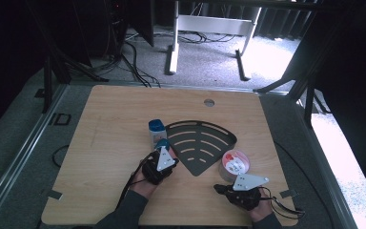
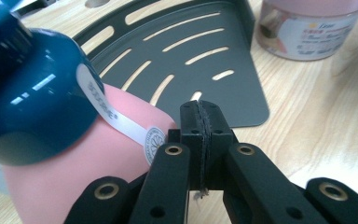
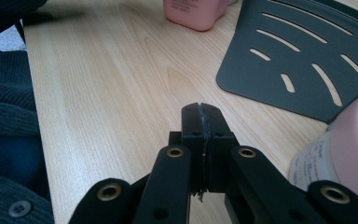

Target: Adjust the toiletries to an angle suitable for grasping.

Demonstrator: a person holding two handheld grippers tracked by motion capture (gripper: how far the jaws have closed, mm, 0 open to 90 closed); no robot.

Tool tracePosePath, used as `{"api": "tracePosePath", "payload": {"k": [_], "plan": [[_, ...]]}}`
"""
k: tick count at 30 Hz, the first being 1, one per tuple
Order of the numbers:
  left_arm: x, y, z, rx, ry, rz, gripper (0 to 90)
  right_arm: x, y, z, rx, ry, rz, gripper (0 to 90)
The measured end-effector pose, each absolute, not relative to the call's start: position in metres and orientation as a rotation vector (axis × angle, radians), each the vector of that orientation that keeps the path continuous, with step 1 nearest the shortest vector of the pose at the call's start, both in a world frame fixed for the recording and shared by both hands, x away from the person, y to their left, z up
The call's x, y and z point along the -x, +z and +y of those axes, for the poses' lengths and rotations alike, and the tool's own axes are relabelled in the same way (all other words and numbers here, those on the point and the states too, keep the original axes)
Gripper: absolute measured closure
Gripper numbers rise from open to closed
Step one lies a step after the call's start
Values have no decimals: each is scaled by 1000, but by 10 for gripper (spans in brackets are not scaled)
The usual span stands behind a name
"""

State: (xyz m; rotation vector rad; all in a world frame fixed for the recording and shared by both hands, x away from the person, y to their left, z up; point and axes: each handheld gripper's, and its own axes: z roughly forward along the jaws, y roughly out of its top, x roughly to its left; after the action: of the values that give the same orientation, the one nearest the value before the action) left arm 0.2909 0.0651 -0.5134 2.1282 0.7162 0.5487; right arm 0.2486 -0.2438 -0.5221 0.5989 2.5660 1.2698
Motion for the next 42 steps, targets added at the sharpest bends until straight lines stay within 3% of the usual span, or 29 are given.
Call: {"api": "tracePosePath", "payload": {"k": [25, 32, 42], "plan": [[-315, -527, 73, -2165, 515, 768, 882, -244, -502, -328, -888, 1256, 2302, 885], [-308, -527, 77, -2155, 500, 767, 866, -265, -491, -336, -934, 1248, 2229, 889], [-296, -531, 87, -2149, 443, 770, 865, -323, -492, -320, -1010, 1178, 2219, 888]]}}
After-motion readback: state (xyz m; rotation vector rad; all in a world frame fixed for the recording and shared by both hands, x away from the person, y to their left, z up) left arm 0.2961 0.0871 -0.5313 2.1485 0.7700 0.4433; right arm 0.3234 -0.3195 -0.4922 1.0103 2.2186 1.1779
